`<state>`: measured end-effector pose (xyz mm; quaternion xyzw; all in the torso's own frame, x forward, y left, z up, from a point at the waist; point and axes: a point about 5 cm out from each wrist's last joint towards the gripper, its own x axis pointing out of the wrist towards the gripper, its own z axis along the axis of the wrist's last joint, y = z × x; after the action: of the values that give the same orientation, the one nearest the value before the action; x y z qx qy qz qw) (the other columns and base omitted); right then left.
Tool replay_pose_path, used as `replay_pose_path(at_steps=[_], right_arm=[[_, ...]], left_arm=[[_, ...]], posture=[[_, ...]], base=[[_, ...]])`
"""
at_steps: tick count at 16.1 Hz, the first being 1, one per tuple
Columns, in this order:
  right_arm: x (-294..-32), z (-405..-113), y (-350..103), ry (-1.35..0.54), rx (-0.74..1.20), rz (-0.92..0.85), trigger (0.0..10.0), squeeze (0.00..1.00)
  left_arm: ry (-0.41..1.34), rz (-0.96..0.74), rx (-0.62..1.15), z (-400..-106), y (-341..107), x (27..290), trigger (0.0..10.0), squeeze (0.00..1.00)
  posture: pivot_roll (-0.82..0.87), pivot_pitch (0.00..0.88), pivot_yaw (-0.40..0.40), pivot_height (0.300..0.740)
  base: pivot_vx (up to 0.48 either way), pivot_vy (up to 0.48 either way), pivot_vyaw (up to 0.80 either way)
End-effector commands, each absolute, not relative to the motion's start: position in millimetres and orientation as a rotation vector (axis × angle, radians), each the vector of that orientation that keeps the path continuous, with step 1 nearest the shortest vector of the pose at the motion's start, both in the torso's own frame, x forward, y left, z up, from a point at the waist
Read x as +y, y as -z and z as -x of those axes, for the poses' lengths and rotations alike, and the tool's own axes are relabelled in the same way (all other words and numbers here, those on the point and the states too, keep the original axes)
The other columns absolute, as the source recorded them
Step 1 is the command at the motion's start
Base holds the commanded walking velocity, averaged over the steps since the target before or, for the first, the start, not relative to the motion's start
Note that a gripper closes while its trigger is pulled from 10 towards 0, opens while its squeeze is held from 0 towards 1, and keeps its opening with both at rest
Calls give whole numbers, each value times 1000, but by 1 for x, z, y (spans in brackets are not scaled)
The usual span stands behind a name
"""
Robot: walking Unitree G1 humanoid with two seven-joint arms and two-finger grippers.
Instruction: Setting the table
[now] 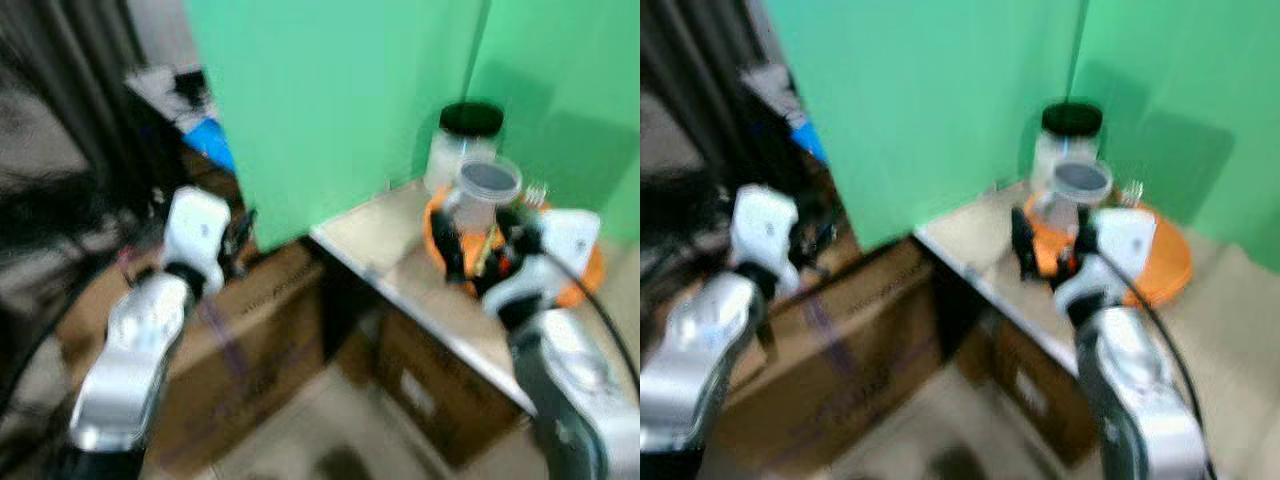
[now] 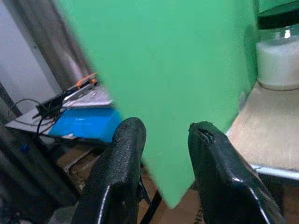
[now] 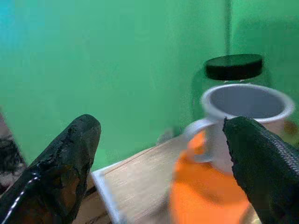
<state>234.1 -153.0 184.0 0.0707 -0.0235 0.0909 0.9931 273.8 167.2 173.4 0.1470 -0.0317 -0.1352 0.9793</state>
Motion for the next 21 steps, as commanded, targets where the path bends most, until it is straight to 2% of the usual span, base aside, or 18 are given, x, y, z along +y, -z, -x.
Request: replay_pose_path(at_steps=[1, 3, 10, 14, 21], right_arm=[[-153, -235, -187, -180, -53, -126, 10000, 0], [-155, -237, -186, -169, -39, -108, 10000, 0], [-151, -255, -177, -169, 16, 7, 10000, 0], [-152, -260, -176, -166, 22, 14, 10000, 0], [-167, -260, -169, -47, 74, 37, 10000, 0]], left_arm=[[246, -311, -72, -275, -175, 170, 10000, 0], [233, -308, -71, -275, -174, 170, 10000, 0], [180, -299, -50, -268, -170, 175, 10000, 0], [158, -297, -49, -266, -170, 179, 10000, 0], [168, -296, -54, -270, -171, 176, 10000, 0]], posture=[[94, 0, 54, 740], [101, 0, 40, 740], [143, 0, -7, 740], [144, 0, -9, 740], [127, 0, 9, 740]], base=[[0, -480, 0], [0, -480, 0], [0, 0, 0], [0, 0, -800], [0, 0, -800]])
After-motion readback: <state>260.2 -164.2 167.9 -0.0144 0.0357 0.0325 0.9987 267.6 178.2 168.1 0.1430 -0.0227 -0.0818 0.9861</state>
